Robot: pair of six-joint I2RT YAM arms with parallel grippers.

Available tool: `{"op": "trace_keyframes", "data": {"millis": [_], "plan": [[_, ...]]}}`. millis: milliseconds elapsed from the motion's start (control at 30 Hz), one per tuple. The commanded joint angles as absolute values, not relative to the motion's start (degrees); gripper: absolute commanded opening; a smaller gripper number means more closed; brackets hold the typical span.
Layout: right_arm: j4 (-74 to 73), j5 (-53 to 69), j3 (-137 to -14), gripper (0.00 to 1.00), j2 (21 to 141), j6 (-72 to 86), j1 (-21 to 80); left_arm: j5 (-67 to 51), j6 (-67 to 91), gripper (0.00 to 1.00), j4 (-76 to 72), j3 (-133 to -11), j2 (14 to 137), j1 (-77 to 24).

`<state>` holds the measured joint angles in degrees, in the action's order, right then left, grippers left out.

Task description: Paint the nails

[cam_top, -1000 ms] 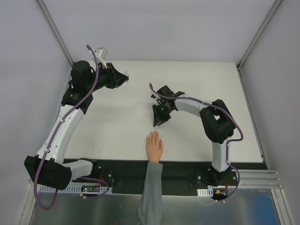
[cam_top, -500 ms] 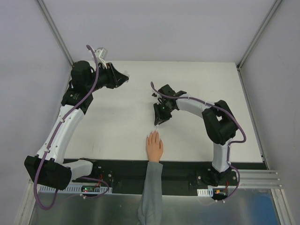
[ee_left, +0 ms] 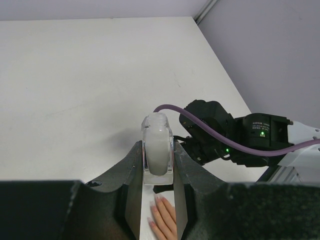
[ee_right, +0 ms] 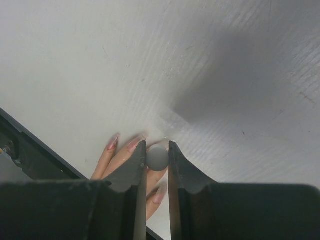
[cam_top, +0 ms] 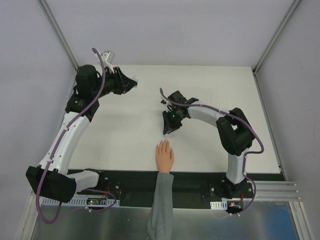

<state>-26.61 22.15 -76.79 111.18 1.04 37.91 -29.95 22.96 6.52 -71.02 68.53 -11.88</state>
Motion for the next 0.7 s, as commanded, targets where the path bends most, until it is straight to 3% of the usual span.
{"op": "trace_keyframes", "data": {"millis": [0, 667], "plan": [[-27.2, 22.6, -77.8, 0.0, 111.7, 1.9, 38.1, -31.2, 22.1, 0.0, 4.7, -72.2, 66.4, -11.2], [-26.2, 22.3, -79.0, 0.0, 113.5, 1.9, 38.0, -31.6, 22.4, 0.0, 4.7, -72.8, 67.0, -11.2]]}}
